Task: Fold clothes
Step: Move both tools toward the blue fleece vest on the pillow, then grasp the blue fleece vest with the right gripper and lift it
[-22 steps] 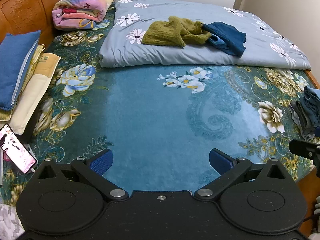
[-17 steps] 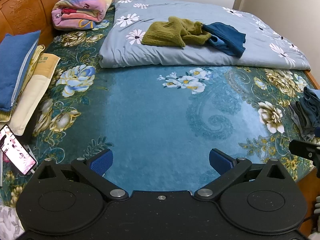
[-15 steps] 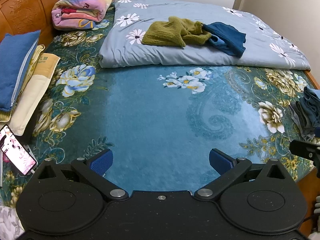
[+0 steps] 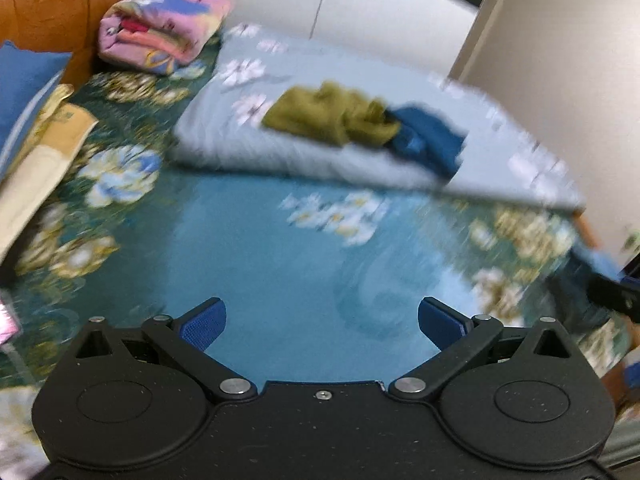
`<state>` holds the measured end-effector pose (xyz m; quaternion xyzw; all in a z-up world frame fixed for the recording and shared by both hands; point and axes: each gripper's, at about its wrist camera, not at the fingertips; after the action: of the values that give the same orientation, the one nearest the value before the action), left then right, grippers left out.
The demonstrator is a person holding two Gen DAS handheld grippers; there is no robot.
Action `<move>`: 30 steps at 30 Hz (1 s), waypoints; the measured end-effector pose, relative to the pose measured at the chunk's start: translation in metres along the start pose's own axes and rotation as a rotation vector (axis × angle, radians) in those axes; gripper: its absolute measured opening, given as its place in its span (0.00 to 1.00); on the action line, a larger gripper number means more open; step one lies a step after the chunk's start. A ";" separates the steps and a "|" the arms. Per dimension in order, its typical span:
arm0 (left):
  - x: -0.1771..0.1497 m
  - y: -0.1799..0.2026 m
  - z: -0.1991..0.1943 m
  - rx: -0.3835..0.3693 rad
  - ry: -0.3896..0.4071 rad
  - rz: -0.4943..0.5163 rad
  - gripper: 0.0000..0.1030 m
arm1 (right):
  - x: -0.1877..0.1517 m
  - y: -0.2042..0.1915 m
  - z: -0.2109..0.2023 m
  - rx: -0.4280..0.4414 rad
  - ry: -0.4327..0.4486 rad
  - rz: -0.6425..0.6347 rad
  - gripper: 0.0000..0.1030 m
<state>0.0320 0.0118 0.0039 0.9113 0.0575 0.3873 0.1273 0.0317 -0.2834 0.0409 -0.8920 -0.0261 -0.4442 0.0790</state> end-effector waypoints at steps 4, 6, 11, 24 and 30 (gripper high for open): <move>0.019 0.012 0.028 0.012 0.025 0.010 0.98 | 0.029 0.031 0.043 0.046 0.002 0.077 1.00; 0.031 0.017 0.045 0.050 0.029 0.002 0.98 | 0.043 0.042 0.071 0.077 -0.019 0.078 1.00; 0.071 0.030 0.106 0.157 0.007 -0.088 0.98 | 0.074 0.059 0.147 0.145 -0.080 0.015 1.00; 0.150 0.075 0.256 0.209 -0.061 -0.093 0.98 | 0.120 0.131 0.353 0.102 -0.157 0.061 0.86; 0.141 0.071 0.274 0.222 -0.146 -0.170 0.98 | 0.155 0.134 0.463 0.051 -0.151 0.049 0.70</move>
<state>0.3271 -0.0787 -0.0619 0.9374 0.1675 0.2991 0.0619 0.5065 -0.3434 -0.1258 -0.9211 -0.0213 -0.3727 0.1103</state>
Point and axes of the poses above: each gripper's, at about its wrist camera, not at the fingertips, and z roughly the way its jaws point, y to its right, x to its top, and after that the axes turned 4 degrees about y, right-handed
